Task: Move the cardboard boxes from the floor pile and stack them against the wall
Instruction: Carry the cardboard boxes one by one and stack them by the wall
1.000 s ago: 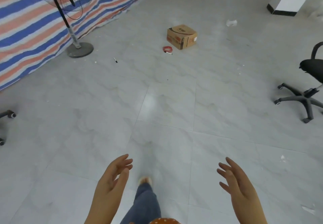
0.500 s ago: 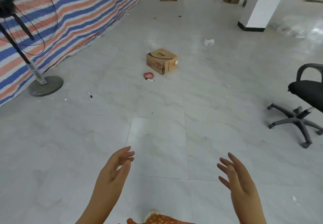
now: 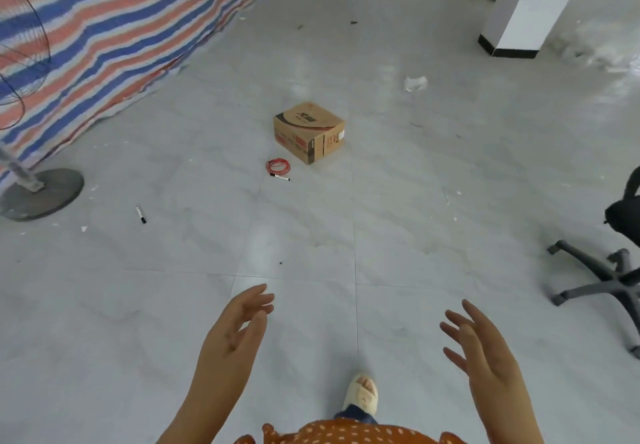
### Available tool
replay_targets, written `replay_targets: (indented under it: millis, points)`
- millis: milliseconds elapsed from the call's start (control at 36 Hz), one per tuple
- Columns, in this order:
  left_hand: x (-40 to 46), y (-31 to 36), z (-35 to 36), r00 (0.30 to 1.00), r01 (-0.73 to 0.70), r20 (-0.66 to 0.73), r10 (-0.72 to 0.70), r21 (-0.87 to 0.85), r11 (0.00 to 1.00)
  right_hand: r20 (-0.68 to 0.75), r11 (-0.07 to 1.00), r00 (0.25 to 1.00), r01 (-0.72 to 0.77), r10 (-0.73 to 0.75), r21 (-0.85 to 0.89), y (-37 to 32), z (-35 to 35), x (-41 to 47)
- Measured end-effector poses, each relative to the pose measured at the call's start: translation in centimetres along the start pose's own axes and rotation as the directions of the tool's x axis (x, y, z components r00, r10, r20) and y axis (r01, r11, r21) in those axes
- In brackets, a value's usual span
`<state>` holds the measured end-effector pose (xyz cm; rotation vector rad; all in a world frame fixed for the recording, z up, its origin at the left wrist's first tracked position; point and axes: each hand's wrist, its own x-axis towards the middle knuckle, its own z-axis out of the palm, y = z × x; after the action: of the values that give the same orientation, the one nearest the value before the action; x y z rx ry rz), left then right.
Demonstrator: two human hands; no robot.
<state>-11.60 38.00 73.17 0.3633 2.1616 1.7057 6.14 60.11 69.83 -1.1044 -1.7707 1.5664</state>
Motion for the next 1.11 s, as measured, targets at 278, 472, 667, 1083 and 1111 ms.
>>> replay_targets:
  millis: [278,472,667,1083,1111]
  points:
    - [15.2,3.5,10.3,0.999,0.039,-0.033,-0.041,-0.055,0.998,0.053,0.999,0.999,0.006,-0.004,-0.037,-3.9,-0.6,20.3]
    - [26.8,3.4,12.8,0.986,0.125,-0.107,-0.125,0.0,0.992,0.098,0.994,0.994,-0.034,0.044,-0.101,-3.7,2.9,32.6]
    - [42.2,5.9,14.8,0.993,0.095,-0.074,-0.093,0.031,0.995,0.05,0.994,0.998,-0.027,0.032,-0.103,-6.7,8.4,46.0]
    - [68.5,12.6,18.8,0.99,0.132,-0.063,-0.128,0.058,0.99,-0.001,0.979,0.997,-0.082,0.083,-0.189,-14.1,17.0,70.0]
    - [70.0,12.6,19.4,0.987,0.144,-0.077,-0.139,0.056,0.988,0.006,0.978,0.996,-0.086,0.089,-0.191,-14.2,17.4,71.8]
